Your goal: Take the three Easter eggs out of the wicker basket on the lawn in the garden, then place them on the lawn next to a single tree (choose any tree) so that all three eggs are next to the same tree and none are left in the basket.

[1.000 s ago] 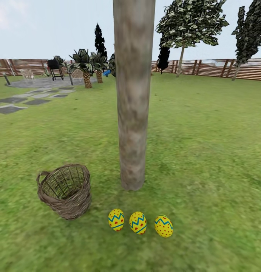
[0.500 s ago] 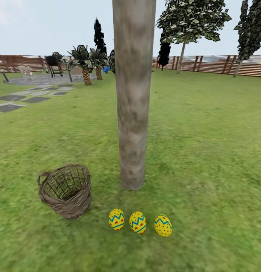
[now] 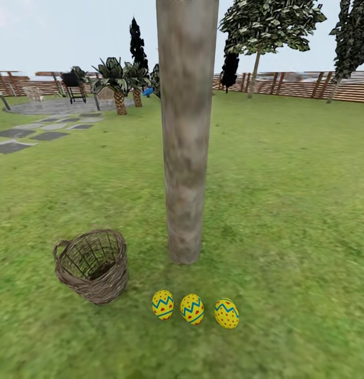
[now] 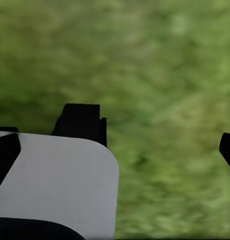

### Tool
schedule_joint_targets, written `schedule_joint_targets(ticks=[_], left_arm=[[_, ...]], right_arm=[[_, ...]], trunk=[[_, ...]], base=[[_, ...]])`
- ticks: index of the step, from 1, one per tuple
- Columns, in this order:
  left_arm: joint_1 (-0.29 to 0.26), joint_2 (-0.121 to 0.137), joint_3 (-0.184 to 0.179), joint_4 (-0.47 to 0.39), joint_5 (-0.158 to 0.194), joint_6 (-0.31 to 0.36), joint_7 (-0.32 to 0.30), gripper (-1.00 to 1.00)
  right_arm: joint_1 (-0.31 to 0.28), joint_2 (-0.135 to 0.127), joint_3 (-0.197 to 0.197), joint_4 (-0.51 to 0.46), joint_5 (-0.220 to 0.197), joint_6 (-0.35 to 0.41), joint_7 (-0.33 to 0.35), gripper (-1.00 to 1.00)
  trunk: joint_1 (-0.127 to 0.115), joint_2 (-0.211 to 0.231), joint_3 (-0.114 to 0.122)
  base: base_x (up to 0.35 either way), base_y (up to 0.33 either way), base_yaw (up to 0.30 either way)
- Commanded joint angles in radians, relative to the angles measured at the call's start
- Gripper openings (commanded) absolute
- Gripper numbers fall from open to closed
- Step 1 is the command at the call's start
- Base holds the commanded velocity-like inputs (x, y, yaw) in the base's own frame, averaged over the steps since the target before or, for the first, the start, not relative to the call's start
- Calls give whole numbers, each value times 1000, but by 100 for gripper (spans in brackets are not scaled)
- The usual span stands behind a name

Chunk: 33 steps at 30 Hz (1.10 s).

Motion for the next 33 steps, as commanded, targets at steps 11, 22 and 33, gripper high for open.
schedule_joint_targets(ticks=[11, 22, 33], left_arm=[[1, 0, -7, 8, 11, 2, -3, 100], [2, 4, -7, 8, 14, 1, -3, 100], [2, 18, -5, 8, 17, 1, -5, 100]], right_arm=[[-1, -1, -10, 2, 7, -5, 2, 100], [0, -1, -10, 2, 6, -5, 2, 100], [0, -1, -10, 2, 5, -5, 2, 100]], trunk=[[-42, 77, 33], [-85, 154, 69], [-85, 154, 69]], base=[[0, 0, 0], [0, 0, 0], [0, 0, 0]])
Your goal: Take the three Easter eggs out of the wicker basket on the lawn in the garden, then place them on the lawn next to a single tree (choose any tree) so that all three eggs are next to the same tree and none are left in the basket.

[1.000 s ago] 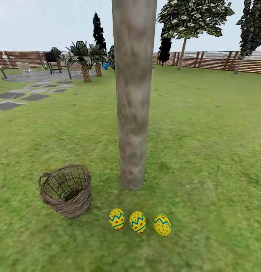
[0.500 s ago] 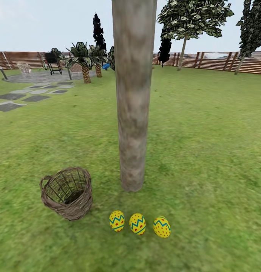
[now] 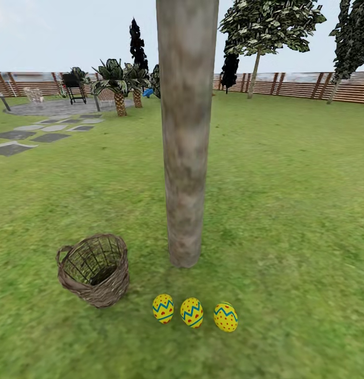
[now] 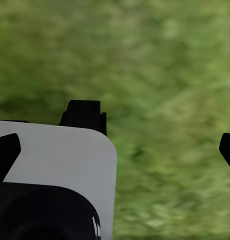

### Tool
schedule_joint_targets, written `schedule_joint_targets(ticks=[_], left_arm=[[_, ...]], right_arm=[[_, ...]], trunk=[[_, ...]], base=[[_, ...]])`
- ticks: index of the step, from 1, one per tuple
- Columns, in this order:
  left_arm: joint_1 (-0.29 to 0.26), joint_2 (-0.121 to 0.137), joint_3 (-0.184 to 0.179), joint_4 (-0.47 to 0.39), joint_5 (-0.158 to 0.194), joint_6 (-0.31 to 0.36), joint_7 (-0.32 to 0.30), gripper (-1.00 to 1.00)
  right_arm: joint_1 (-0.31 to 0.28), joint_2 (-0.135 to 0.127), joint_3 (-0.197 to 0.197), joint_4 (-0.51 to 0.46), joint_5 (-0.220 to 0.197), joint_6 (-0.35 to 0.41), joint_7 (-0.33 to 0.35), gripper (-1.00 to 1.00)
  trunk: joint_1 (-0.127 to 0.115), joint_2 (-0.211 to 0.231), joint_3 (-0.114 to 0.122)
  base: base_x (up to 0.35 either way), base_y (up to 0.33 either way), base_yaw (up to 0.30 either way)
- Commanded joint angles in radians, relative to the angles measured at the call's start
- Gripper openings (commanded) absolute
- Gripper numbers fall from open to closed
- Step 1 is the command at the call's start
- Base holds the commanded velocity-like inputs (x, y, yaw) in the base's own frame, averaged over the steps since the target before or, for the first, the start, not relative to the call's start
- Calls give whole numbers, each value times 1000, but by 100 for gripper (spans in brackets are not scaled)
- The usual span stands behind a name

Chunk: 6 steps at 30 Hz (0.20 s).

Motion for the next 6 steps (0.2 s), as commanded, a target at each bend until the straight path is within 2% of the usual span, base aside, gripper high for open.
schedule_joint_targets(ticks=[1, 6], left_arm=[[-1, 3, -8, 2, 10, 3, -5, 100], [-1, 30, -10, 3, 6, 4, -5, 100]], right_arm=[[-1, -1, -9, 2, 8, -5, 2, 100], [-1, -1, -9, 2, 8, -5, 2, 100]], trunk=[[0, 0, -1], [0, 0, -1]], base=[[0, 0, 0], [0, 0, 0]])
